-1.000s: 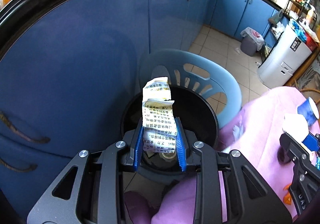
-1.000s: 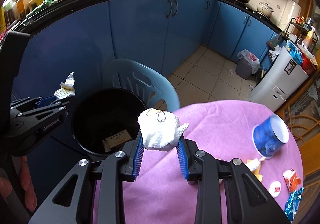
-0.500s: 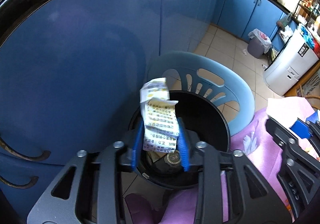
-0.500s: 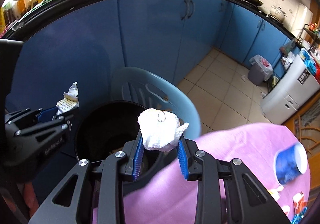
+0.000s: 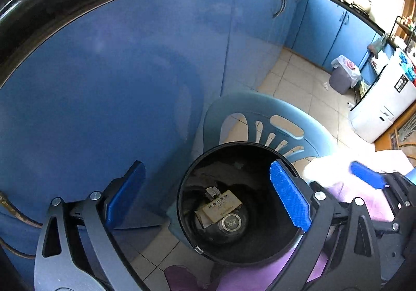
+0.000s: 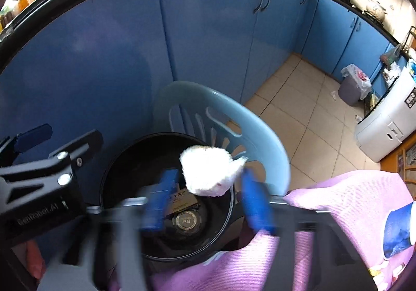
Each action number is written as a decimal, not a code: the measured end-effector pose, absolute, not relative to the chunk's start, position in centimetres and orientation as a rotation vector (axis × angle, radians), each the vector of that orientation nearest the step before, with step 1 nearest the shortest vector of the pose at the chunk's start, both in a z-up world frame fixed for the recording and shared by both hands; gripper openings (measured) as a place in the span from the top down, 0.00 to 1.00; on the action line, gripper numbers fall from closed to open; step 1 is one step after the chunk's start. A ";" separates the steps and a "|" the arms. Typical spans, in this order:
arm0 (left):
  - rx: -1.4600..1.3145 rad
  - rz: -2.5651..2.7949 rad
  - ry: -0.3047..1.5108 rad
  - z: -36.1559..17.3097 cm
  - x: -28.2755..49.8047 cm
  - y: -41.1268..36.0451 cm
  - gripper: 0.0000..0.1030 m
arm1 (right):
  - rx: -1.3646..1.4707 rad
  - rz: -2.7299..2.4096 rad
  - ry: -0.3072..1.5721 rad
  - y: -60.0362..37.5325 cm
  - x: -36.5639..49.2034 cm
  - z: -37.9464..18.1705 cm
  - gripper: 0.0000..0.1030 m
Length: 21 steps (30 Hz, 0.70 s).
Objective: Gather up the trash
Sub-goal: 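Open the left tool over the bin while the right tool drops the tissue in, then grasp the brown medicine bottle with the left tool while the right tool grasps the white-and-blue carton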
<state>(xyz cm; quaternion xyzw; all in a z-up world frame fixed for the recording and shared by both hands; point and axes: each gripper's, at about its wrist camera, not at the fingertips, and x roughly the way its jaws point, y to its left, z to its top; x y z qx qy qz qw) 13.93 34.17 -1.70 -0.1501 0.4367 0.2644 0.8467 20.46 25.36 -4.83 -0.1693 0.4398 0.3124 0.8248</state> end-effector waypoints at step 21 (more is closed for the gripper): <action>-0.295 0.429 0.929 0.1 12.0 28.1 0.06 | -0.323 0.479 0.917 14.4 15.9 -1.8 0.23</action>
